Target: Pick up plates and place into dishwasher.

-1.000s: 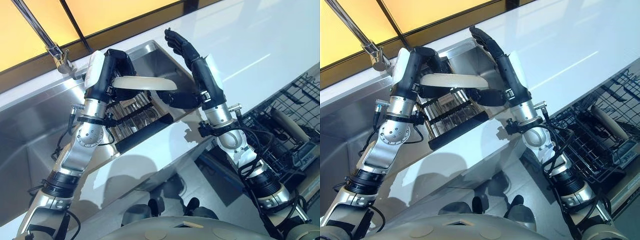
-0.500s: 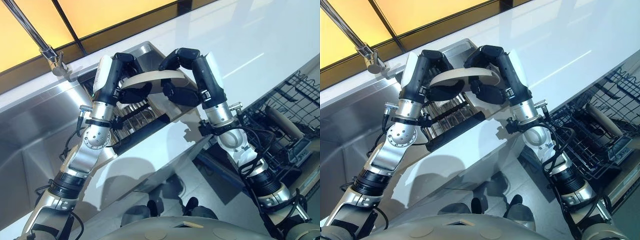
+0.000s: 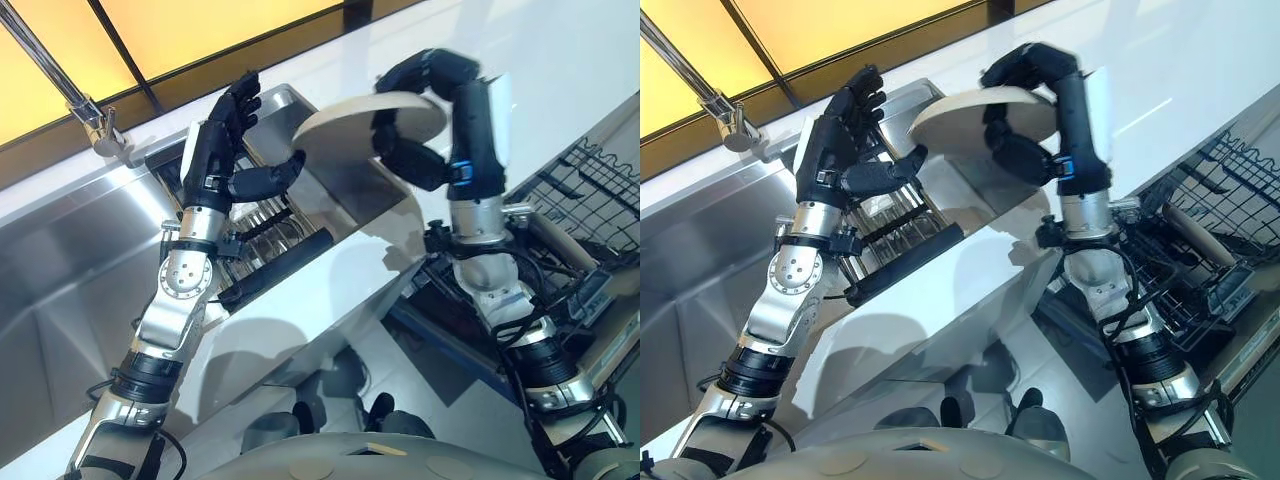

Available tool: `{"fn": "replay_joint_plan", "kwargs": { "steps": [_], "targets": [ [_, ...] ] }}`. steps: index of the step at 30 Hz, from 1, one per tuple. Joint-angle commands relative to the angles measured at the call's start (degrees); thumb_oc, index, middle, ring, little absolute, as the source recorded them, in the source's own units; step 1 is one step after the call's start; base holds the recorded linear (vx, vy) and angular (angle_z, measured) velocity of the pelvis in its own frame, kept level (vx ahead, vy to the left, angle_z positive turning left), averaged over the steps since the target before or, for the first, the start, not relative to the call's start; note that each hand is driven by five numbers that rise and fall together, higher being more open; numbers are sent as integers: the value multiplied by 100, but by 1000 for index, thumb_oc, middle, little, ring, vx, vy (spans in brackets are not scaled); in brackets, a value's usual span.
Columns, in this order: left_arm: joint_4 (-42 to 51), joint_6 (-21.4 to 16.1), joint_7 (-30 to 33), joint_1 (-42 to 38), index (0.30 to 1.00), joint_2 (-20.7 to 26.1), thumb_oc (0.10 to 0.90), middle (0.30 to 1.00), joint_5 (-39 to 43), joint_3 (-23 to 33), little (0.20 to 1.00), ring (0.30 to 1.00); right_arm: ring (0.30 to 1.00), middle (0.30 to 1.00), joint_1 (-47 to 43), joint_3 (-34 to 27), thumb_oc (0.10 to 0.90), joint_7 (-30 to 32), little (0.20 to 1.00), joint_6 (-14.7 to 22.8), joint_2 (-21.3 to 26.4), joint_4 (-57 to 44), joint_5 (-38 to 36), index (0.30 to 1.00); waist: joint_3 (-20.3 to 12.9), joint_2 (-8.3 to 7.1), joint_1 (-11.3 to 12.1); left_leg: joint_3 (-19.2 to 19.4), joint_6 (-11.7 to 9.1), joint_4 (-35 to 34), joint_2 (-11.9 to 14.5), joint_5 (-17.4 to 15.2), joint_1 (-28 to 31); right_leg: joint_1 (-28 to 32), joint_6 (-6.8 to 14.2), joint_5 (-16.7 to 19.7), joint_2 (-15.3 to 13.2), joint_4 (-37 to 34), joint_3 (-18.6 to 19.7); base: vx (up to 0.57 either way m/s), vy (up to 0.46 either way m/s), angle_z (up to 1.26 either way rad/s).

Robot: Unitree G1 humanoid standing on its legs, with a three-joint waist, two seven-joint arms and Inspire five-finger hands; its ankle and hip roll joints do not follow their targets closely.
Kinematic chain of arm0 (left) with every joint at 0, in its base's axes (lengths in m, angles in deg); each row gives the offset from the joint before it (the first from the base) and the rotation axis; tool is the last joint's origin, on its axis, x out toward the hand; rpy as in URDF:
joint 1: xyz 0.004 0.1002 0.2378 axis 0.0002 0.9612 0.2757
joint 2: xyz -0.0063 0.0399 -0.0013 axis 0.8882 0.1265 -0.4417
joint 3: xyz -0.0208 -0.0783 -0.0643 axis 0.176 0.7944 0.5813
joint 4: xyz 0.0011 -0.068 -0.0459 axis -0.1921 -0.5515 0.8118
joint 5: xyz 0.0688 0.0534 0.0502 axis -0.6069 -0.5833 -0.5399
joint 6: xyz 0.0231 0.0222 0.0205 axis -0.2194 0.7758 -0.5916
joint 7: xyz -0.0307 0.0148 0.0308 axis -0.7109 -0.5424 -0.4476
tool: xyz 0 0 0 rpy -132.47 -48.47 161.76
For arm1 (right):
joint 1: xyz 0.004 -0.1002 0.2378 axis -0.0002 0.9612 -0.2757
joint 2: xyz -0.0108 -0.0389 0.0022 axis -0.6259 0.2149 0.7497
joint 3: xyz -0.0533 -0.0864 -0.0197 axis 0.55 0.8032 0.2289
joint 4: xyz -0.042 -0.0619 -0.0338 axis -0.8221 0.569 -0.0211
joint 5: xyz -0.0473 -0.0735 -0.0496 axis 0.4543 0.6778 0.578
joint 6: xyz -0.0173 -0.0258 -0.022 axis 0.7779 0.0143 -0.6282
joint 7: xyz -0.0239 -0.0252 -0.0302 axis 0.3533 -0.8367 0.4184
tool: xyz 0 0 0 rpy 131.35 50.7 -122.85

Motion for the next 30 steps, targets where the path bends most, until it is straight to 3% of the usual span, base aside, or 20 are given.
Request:
{"fn": "replay_joint_plan", "kwargs": {
  "steps": [1,4,6,12,17,21,30],
  "targets": [
    [55,-518,-168,420,900,415,800,900,348,909,900,900,300,300,-299,-1313,100,1525,200,413,432,-3,329,300,-607,-251,46,155,-19,40,-233,-343,-230,156,537,-534,17,201,149,31,-63,-2],
    [-167,-496,-327,774,900,413,800,900,559,1207,900,900,300,300,-201,-1759,100,2101,200,195,710,204,495,300,-636,-287,60,136,-15,53,-229,-327,-276,147,504,-515,56,147,208,28,-48,-5],
    [-464,-476,-502,1105,900,410,800,900,536,1468,900,900,300,300,-27,-2322,100,2582,200,-176,1040,493,414,300,-655,-324,70,106,-9,52,-220,-342,-305,145,486,-521,100,108,267,44,-64,-4],
    [-914,-239,-773,1444,900,478,800,900,510,1686,900,900,300,300,461,-3080,100,2889,200,-863,1448,979,152,300,-631,-348,109,96,2,67,-218,-362,-337,152,482,-519,142,74,295,35,-45,0],
    [-1169,-175,-942,1649,900,478,800,900,580,1847,900,900,300,300,858,-3314,100,2360,200,-1332,1495,1547,-102,300,-580,-357,116,92,-1,86,-220,-343,-384,121,478,-494,159,56,300,16,-25,-3],
    [-1138,-301,-878,1696,900,460,800,900,571,2046,900,900,300,300,1178,-3167,100,1838,200,-1606,1247,1925,-95,300,-526,-353,107,133,-1,96,-204,-306,-421,91,470,-489,143,67,268,13,-6,-5],
    [-903,-453,-851,1768,900,276,800,900,415,2333,900,900,300,300,1922,-2654,100,948,200,-1592,258,1746,316,300,-377,-289,12,125,18,188,-210,-288,-460,27,486,-541,64,255,271,8,0,-1]
  ]
}}
